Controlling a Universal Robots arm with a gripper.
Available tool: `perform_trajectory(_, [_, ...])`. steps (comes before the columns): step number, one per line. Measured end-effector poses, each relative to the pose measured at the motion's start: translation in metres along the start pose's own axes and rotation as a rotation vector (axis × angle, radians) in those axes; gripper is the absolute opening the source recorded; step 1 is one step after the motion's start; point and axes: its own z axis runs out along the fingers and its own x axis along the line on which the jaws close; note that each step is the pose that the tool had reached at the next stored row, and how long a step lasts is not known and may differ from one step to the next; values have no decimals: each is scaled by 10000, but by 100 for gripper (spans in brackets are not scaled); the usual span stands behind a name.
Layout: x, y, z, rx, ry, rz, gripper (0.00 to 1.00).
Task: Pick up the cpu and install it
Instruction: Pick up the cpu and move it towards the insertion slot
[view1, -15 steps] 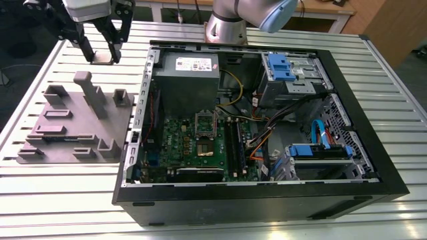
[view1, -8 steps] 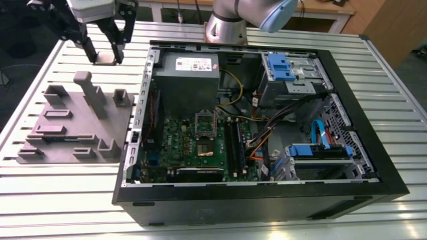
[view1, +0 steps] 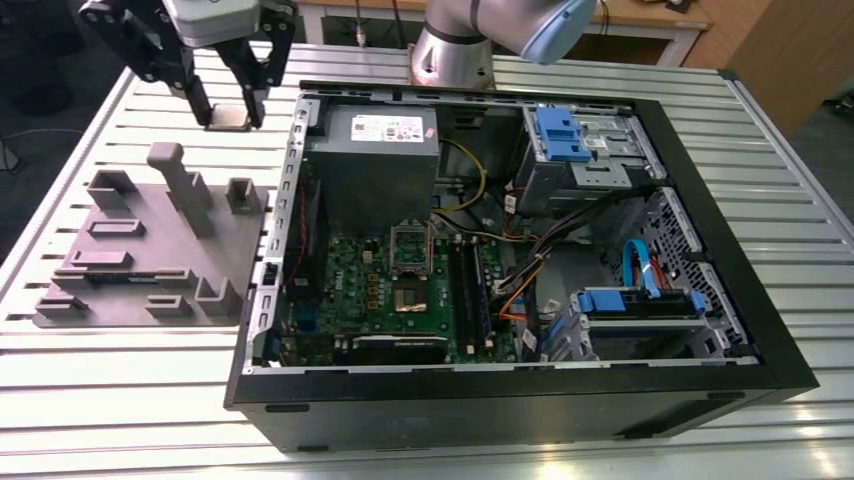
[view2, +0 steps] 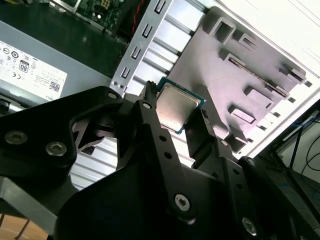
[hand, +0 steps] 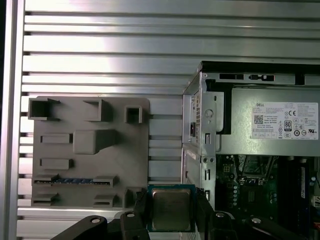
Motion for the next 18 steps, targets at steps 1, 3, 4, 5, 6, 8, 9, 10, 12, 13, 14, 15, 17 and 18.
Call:
perform_trajectory(1, [-18, 0, 0, 0, 0, 0, 47])
perform_trajectory(3, [-54, 0, 0, 0, 0, 0, 47])
perform_trajectory(4, [-73, 0, 0, 1, 1, 0, 47])
perform_trajectory(5, [-90, 0, 1, 0, 0, 0, 47])
perform_trajectory(6, [-108, 0, 1, 0, 0, 0, 47])
perform_trajectory(8, [-142, 0, 1, 1, 0, 0, 47])
perform_trajectory(9, [-159, 0, 1, 0, 0, 0, 47])
perform_trajectory(10, [-175, -1, 1, 0, 0, 0, 47])
perform_trajectory(12, [-207, -1, 1, 0, 0, 0, 47])
perform_trajectory(13, [-223, -1, 1, 1, 1, 0, 47])
perform_trajectory(14, [-239, -1, 1, 1, 1, 0, 47])
perform_trajectory(15, [-255, -1, 1, 0, 0, 0, 47])
perform_trajectory(17, [-287, -1, 2, 0, 0, 0, 47])
perform_trajectory(18, [-303, -1, 2, 0, 0, 0, 47])
